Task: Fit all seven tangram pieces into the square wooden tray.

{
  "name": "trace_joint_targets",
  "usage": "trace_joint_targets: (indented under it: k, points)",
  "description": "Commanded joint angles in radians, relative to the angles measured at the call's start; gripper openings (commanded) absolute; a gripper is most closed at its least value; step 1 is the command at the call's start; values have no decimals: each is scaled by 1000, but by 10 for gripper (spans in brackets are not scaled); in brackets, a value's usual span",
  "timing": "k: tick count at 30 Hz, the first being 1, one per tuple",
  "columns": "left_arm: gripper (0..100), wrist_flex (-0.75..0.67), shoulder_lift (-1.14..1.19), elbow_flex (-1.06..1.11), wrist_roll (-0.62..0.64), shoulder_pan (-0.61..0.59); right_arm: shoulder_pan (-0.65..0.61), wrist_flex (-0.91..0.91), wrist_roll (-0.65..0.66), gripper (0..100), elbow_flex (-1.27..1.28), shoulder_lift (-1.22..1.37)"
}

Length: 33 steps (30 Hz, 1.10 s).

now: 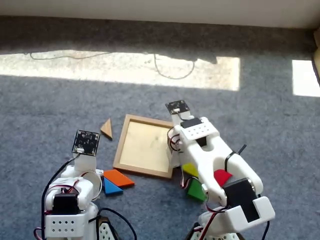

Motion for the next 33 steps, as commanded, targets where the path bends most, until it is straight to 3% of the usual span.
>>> trace_joint_targets:
  k: [1, 9, 19, 33]
  points:
    - [7, 6, -33, 19, 9, -8, 31, -36, 5, 293, 2, -24]
    - [7, 6, -33, 19, 9, -8, -35, 120, 6, 457, -56, -27]
    - [7, 6, -33, 19, 9, -8, -122, 119, 8, 457, -25, -19]
    - [7, 6, -33, 19, 9, -8, -124, 128, 77, 414, 27, -27]
